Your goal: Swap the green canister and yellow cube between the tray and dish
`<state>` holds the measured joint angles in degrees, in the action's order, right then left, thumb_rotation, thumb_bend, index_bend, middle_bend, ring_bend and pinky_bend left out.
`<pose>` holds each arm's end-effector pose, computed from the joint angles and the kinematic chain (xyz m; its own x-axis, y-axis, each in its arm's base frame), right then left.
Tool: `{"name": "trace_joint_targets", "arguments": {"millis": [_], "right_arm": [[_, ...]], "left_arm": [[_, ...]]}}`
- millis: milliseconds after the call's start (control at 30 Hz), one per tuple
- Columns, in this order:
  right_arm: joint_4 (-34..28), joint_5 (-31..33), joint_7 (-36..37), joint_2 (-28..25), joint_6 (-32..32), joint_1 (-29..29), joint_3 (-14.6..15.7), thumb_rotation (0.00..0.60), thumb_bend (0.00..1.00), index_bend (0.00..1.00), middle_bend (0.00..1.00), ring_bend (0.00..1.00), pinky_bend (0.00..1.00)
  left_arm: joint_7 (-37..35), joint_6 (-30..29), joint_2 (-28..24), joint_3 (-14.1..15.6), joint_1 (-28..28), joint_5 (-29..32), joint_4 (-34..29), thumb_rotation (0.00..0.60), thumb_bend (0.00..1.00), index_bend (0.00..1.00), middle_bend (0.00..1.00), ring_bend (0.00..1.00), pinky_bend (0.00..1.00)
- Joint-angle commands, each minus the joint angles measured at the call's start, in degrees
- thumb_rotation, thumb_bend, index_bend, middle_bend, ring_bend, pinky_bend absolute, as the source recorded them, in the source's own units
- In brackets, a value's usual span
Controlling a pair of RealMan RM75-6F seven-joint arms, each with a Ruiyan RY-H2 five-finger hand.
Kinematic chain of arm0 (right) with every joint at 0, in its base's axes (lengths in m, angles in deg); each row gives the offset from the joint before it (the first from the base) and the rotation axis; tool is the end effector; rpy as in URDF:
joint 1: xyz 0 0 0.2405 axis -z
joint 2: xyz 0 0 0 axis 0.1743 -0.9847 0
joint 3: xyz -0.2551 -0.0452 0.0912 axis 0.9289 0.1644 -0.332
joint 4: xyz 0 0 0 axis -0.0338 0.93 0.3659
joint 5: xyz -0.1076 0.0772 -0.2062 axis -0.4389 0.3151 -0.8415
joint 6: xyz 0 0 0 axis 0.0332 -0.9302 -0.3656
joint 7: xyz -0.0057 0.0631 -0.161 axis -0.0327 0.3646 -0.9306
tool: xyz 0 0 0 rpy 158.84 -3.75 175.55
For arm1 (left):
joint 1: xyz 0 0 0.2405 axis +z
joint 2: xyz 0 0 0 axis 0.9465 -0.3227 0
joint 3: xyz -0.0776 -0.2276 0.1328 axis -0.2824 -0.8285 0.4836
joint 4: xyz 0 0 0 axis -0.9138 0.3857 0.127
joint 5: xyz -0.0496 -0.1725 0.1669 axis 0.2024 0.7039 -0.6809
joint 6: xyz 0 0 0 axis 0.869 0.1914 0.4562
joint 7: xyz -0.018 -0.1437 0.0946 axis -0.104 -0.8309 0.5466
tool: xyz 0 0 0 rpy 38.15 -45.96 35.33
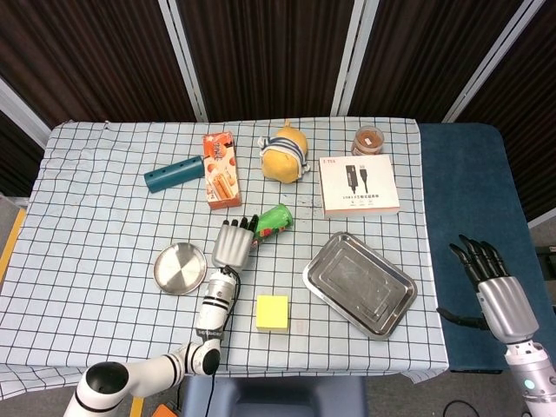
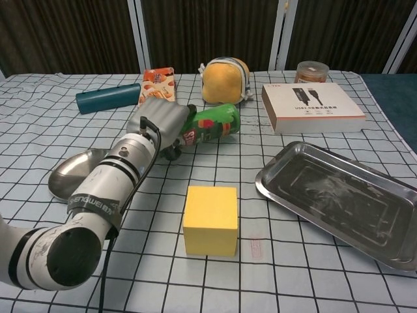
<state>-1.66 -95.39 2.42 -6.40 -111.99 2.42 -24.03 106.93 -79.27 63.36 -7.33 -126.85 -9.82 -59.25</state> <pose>-0.3251 -0.2225 0.1346 0.3256 0.0109 0.9455 -0.9232 -0.2122 0.3204 -0.0757 0.4203 -0.1712 0.6975 -0.0812 0.7119 0.6772 -0.2500 -0.6920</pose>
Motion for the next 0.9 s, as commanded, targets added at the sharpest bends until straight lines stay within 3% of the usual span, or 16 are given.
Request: {"name": "trace_joint_targets", "arguments": {"millis": [33, 200, 367, 567, 700, 900], "right_arm": [[-0.1, 0.0, -0.1, 0.0, 0.1, 0.0, 0.1, 0.600, 0.11, 0.00, 0.00, 0.00, 0.00], [-0.2, 0.0, -0.3, 0.0, 0.2, -0.1, 0.1, 0.600, 0.11, 0.00, 0.00, 0.00, 0.00], [-0.6, 0.2, -0.2, -0.3, 0.5, 0.0, 0.2, 0.600, 0.11, 0.00, 0.00, 0.00, 0.00], [-0.8, 0.2, 0.3, -0.2, -0.2, 0.2, 0.1, 0.600, 0.11, 0.00, 0.00, 0.00, 0.00], [-0.7, 0.0, 0.4, -0.1, -0.4, 0.2, 0.2, 0.600, 0.11, 0.00, 0.00, 0.00, 0.00], [-0.8, -0.2, 0.3, -0.1, -0.4, 0.3, 0.3, 0.600, 0.11, 0.00, 0.00, 0.00, 0.00]], "left_arm": [[-6.0, -3.1, -0.6, 1.7, 0.8, -5.8, 2.2, 0.600, 0.48, 0.53, 0.76, 0.67, 0.73], [-9.1, -5.1, -5.3, 2.5, 3.3, -8.8, -2.4, 0.600, 0.48, 0.57, 0.80, 0.69, 0.75], [-9.6, -6.2, -15.3, 6.1, 8.3, -11.9, -12.2, 0.600, 0.48, 0.57, 0.80, 0.69, 0.75], [-7.0, -6.5, -25.5, 8.6, 15.3, -9.1, -25.0, 0.600, 0.48, 0.57, 0.78, 0.69, 0.74], [-6.2, -7.8, -28.8, 10.7, 18.9, -8.7, -31.1, 0.600, 0.47, 0.57, 0.78, 0.68, 0.74], [-6.7, -9.7, -29.1, 13.0, 22.3, -10.2, -33.0, 0.600, 0.47, 0.57, 0.76, 0.67, 0.73]]}}
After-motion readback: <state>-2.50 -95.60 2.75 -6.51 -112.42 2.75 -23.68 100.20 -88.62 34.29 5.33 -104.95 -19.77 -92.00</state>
